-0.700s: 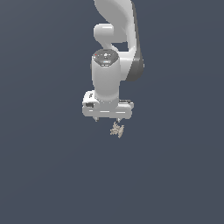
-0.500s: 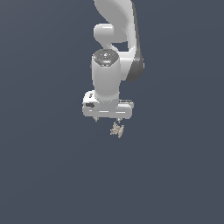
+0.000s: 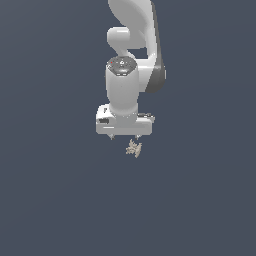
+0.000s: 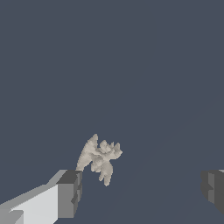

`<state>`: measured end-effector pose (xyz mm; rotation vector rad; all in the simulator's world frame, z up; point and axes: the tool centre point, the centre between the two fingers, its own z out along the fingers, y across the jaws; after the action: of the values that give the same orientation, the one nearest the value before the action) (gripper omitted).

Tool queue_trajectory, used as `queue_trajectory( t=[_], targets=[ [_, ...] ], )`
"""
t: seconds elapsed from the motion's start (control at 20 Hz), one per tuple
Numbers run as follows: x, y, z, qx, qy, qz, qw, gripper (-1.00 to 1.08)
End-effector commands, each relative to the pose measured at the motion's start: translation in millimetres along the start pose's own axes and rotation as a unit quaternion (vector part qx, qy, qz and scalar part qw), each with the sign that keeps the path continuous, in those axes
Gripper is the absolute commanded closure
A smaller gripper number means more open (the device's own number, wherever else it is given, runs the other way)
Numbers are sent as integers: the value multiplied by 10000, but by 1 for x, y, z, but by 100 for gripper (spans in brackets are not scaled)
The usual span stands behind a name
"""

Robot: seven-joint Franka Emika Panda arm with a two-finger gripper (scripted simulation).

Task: Pick up the object and move it to a goal position.

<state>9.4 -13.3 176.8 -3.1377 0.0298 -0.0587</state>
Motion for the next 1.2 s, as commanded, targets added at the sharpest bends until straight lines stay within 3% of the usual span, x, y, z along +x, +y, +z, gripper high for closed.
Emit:
queue_trajectory(
  t=[0.0, 0.65, 1.15],
  targets=[
    [0, 0, 0, 0, 0, 5, 10000, -92],
    [-9, -15, 28, 4, -62, 639, 9979, -92],
    [-25, -35, 67, -26, -146, 1565, 9876, -92]
  ],
)
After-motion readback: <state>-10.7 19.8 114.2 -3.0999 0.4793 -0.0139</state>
